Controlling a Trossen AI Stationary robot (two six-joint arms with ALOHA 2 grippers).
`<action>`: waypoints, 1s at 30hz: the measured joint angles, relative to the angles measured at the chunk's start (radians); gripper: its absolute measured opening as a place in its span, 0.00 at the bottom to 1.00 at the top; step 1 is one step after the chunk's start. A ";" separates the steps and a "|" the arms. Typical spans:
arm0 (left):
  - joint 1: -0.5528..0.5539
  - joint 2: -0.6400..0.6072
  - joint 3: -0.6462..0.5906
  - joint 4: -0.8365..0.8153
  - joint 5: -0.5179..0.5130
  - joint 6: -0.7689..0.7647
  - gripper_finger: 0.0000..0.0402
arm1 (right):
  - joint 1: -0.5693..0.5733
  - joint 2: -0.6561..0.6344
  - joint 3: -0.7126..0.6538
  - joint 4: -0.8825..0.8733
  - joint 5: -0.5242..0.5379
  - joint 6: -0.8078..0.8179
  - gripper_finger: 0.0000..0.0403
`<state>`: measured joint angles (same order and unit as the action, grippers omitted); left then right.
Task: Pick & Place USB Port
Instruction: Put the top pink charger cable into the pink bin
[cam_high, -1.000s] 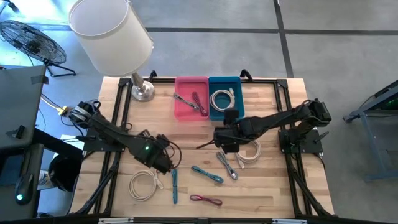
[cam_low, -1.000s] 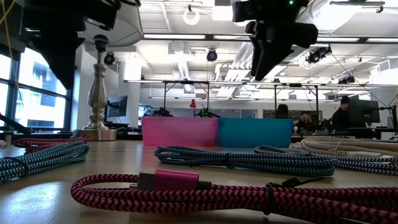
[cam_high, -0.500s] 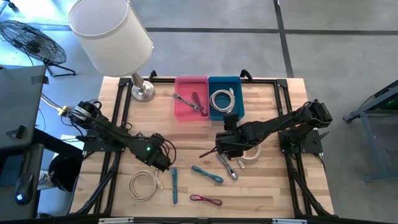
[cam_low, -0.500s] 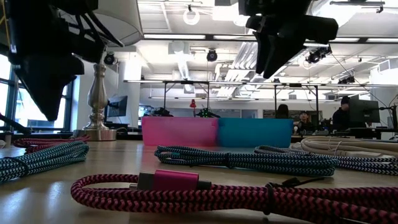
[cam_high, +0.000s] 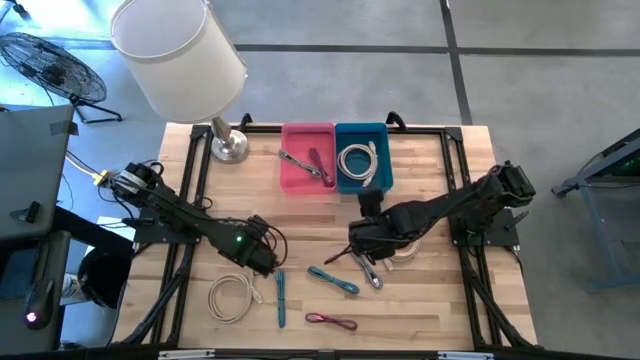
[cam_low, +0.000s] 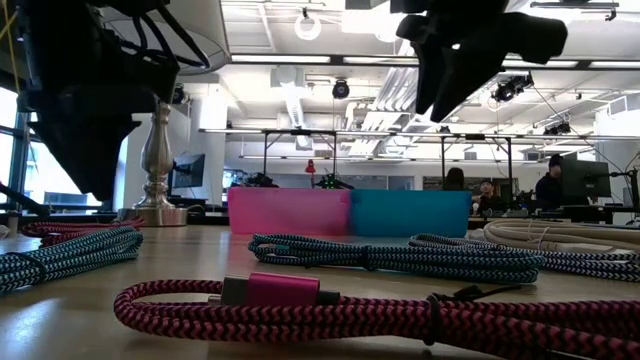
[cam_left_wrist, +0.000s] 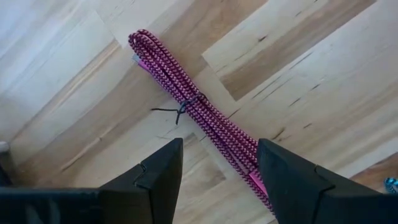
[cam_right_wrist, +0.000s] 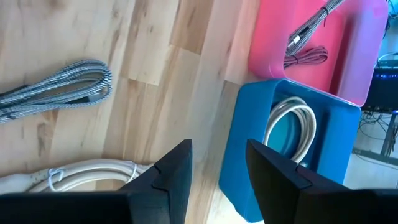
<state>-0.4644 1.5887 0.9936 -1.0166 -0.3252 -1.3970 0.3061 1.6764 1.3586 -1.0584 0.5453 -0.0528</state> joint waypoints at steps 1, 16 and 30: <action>0.000 0.000 0.000 0.001 -0.002 0.000 0.50 | 0.005 0.000 0.000 -0.001 -0.001 0.000 0.35; 0.000 0.020 -0.001 0.023 -0.010 -0.023 0.50 | 0.048 0.000 0.000 -0.007 -0.001 0.010 0.35; 0.079 0.107 -0.001 0.073 0.051 0.066 0.50 | 0.048 0.000 0.001 -0.002 -0.002 0.030 0.35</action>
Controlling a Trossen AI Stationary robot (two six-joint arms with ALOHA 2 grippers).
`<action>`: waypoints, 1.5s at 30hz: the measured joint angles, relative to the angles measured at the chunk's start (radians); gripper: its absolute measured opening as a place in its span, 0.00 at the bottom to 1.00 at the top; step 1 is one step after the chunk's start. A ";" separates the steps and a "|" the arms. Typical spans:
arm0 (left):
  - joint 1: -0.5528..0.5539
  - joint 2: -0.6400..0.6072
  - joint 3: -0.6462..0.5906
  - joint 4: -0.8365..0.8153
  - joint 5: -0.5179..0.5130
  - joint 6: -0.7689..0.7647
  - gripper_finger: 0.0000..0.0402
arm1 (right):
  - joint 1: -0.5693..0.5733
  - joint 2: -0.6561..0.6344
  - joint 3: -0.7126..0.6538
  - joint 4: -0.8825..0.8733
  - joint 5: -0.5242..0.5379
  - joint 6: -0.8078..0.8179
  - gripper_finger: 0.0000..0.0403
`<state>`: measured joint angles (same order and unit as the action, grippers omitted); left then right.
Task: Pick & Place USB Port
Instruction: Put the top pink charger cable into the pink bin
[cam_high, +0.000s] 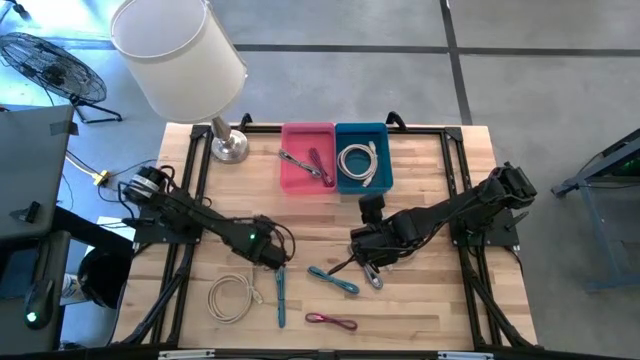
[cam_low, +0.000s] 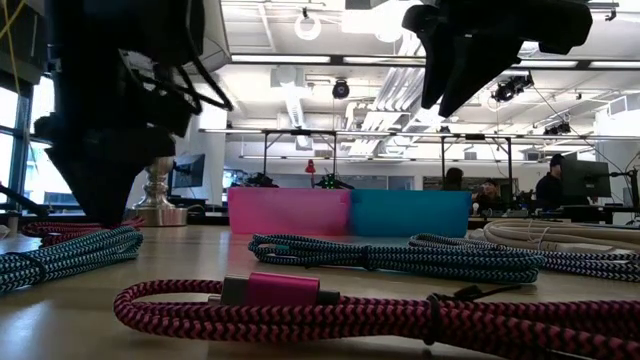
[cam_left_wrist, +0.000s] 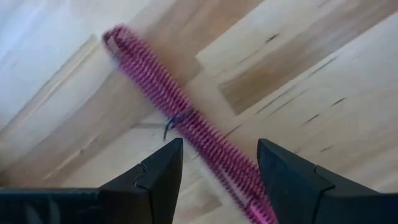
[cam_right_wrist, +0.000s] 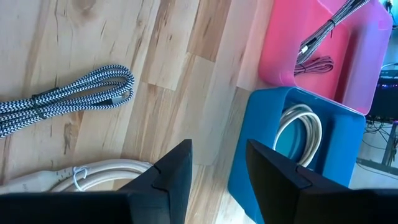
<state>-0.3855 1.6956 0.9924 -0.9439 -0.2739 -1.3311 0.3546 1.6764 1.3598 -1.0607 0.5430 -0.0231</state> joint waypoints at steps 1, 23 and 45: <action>0.007 0.006 0.000 0.020 -0.001 0.022 0.50 | 0.000 0.000 0.000 0.000 0.000 0.005 0.35; 0.032 0.061 -0.009 0.091 -0.002 0.215 0.01 | 0.021 0.000 0.000 -0.016 -0.008 0.026 0.35; 0.240 0.059 0.533 -0.219 -0.383 0.893 0.00 | 0.082 -0.127 -0.001 -0.305 0.267 0.311 0.35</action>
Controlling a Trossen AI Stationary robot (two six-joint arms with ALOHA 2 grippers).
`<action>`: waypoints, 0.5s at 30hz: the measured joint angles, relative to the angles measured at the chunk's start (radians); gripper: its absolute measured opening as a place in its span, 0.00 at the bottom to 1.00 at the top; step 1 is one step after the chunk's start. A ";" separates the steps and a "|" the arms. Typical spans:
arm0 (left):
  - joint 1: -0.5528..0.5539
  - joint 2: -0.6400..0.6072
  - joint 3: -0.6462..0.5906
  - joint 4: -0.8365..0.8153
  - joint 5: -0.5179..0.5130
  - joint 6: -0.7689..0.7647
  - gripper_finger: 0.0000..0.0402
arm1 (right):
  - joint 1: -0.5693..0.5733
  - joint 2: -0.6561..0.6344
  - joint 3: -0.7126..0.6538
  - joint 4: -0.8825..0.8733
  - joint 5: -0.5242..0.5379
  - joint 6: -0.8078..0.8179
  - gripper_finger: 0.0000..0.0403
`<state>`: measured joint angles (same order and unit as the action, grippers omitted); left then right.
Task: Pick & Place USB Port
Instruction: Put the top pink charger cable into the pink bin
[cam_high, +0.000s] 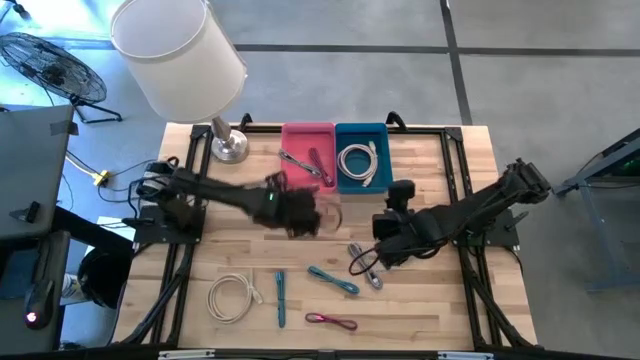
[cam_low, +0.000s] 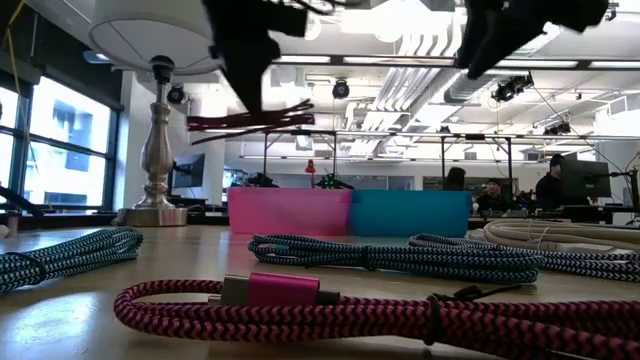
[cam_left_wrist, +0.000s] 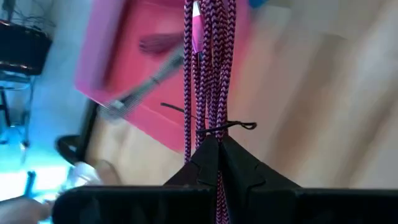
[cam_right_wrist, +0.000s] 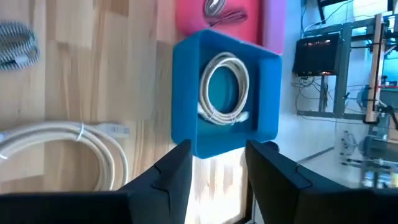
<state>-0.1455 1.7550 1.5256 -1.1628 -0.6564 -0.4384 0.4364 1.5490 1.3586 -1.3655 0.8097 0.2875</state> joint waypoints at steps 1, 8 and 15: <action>0.037 0.000 0.007 0.007 0.005 0.046 0.00 | 0.009 -0.017 0.000 0.000 0.003 0.012 0.35; 0.321 0.000 0.017 0.211 0.205 0.425 0.00 | 0.079 -0.106 0.000 -0.003 0.015 0.097 0.35; 0.501 0.000 0.017 0.359 0.365 0.566 0.00 | 0.132 -0.119 0.000 -0.052 0.056 0.173 0.35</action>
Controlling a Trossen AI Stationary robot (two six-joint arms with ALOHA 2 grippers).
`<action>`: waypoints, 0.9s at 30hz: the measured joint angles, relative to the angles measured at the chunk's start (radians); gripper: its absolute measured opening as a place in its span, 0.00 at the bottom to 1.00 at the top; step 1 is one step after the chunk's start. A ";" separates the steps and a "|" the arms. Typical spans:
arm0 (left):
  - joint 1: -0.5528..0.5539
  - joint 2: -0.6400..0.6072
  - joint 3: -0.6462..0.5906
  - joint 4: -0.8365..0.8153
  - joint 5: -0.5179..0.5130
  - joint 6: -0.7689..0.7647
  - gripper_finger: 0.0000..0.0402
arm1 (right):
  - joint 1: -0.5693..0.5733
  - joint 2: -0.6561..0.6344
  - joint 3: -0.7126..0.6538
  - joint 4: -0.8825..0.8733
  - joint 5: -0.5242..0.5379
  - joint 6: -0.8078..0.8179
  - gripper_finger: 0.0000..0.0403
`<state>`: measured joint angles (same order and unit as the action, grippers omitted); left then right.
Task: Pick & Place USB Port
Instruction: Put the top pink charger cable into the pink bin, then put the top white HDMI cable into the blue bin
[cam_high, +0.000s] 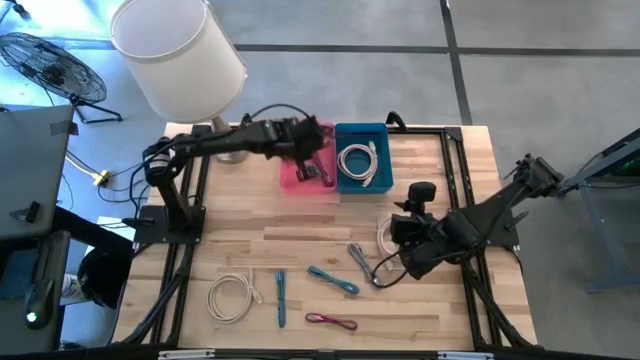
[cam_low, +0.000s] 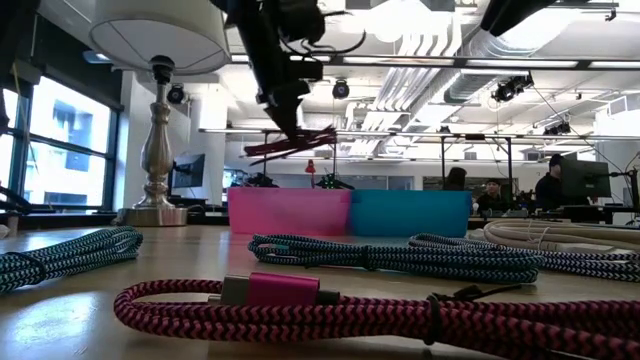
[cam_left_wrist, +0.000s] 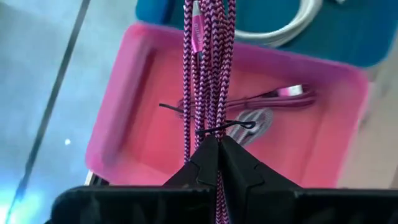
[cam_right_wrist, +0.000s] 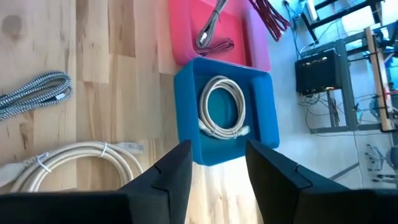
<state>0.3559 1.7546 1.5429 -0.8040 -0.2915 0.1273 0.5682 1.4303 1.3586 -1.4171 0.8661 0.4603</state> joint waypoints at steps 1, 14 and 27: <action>0.016 0.000 0.000 -0.007 0.010 0.001 0.00 | 0.002 0.000 0.000 -0.009 0.003 0.012 0.35; 0.057 0.055 0.001 0.044 0.176 0.119 0.04 | -0.015 -0.005 -0.120 -0.064 0.087 0.127 0.35; 0.079 0.061 0.001 0.038 0.119 0.186 0.32 | -0.039 -0.005 -0.176 0.038 0.096 0.119 0.35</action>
<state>0.4351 1.8153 1.5440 -0.7661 -0.1727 0.3136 0.5297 1.4250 1.1828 -1.3788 0.9622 0.5789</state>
